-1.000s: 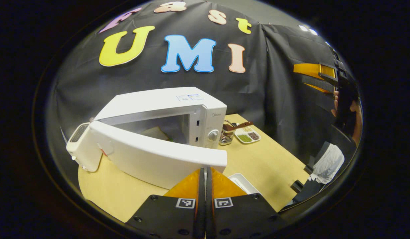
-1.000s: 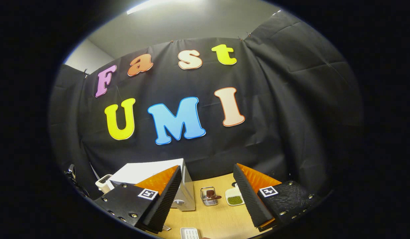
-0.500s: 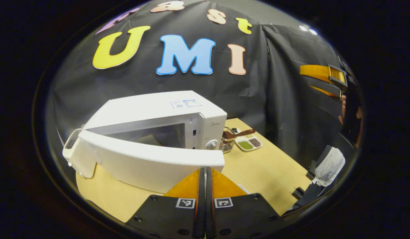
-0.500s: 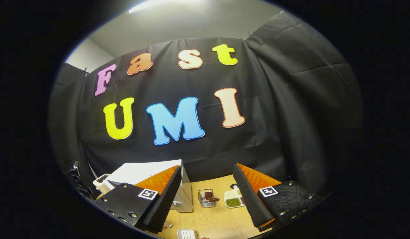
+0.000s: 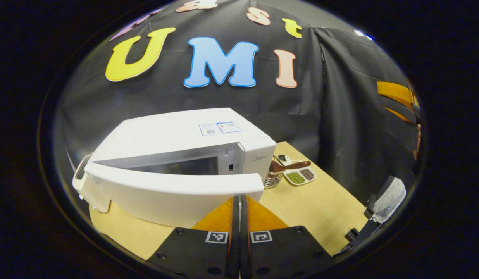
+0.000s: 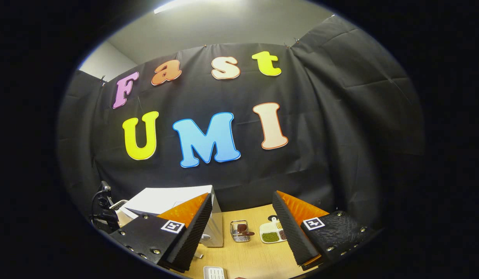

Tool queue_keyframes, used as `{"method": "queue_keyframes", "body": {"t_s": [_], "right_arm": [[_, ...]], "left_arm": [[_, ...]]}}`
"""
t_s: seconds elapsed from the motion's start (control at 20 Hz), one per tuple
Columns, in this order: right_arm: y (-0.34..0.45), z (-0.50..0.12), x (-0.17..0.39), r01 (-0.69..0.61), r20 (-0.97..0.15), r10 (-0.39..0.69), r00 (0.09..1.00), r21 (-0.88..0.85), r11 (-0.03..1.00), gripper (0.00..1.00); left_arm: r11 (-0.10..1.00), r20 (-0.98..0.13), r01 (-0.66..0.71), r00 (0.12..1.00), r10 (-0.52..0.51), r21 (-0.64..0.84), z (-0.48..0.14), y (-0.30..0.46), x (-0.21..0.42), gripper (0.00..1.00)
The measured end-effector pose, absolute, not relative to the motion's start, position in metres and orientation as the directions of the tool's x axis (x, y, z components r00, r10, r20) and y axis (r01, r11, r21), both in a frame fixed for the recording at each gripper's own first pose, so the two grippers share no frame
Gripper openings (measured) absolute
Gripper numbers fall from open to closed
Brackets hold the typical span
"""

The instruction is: Open the microwave oven with the left hand, put the food in, and close the microwave oven.

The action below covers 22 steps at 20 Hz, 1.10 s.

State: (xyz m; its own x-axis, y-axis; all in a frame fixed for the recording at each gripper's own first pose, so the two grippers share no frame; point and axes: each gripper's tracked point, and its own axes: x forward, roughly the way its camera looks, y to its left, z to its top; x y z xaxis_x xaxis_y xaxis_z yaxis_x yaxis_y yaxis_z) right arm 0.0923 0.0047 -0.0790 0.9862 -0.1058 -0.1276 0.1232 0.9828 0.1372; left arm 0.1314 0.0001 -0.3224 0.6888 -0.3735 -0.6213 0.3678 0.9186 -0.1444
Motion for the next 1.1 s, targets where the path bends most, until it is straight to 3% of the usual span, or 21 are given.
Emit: {"method": "queue_keyframes", "body": {"t_s": [0.85,1.1], "right_arm": [[-0.009,-0.092,0.089,0.143,-0.165,-0.122,0.979,0.125,0.982,0.95],[-0.017,-0.093,0.091,0.149,-0.169,-0.128,0.977,0.114,0.982,0.95]], "left_arm": [[0.953,-0.661,0.285,0.695,-0.282,-0.107,-0.341,-0.002,0.191,0.07],[0.955,-0.664,0.248,0.689,-0.291,-0.162,-0.344,-0.007,0.199,0.07]]}}
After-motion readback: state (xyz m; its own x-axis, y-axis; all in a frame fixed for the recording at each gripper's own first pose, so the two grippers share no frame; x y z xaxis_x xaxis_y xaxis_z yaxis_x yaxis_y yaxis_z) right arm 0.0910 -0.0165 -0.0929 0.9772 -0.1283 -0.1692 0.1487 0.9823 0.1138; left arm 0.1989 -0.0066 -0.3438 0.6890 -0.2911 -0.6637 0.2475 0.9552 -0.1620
